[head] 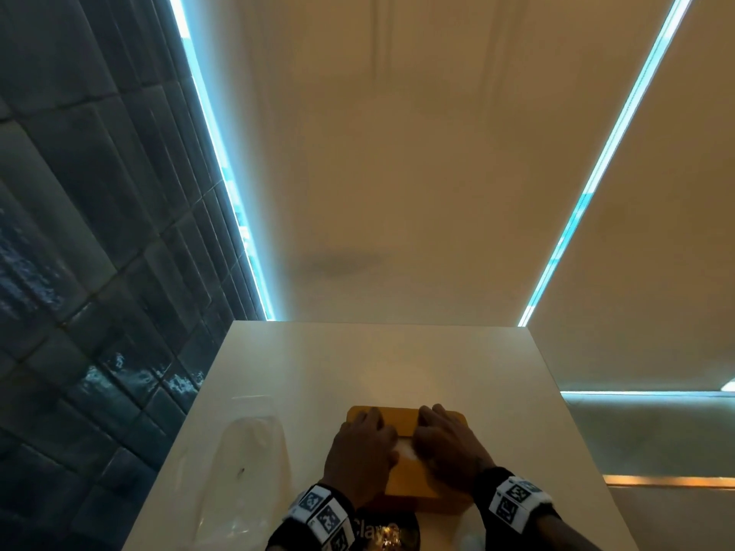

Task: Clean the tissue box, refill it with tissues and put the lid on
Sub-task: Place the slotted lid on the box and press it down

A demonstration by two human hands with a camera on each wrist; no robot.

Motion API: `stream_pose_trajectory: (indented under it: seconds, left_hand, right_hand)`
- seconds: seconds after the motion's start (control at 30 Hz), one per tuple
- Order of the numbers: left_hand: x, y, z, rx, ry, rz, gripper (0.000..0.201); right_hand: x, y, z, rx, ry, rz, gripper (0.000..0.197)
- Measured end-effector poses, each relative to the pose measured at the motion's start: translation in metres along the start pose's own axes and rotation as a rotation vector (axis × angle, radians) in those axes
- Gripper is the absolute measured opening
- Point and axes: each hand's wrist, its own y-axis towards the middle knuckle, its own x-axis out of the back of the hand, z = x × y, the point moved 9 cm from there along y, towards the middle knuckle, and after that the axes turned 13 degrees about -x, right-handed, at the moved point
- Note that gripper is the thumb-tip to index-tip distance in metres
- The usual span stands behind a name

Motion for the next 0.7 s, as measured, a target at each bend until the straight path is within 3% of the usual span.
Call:
stream_pose_trajectory:
  seconds: [0.17, 0.4, 0.53, 0.7]
  left_hand:
    - [0.004, 0.006, 0.003, 0.025, -0.011, -0.005, 0.021]
    - [0.006, 0.003, 0.004, 0.024, -0.045, -0.049, 0.021]
    - [0.007, 0.002, 0.005, 0.024, -0.06, -0.058, 0.022]
    - [0.007, 0.004, 0.002, 0.027, -0.04, -0.048, 0.028]
  right_hand:
    - [0.002, -0.003, -0.006, 0.029, -0.006, 0.041, 0.016]
    - [-0.01, 0.012, -0.003, 0.059, -0.174, 0.039, 0.022]
    - [-0.007, 0.008, -0.005, 0.064, -0.046, 0.029, 0.018]
    - [0.004, 0.002, -0.027, -0.111, 0.24, -0.024, 0.009]
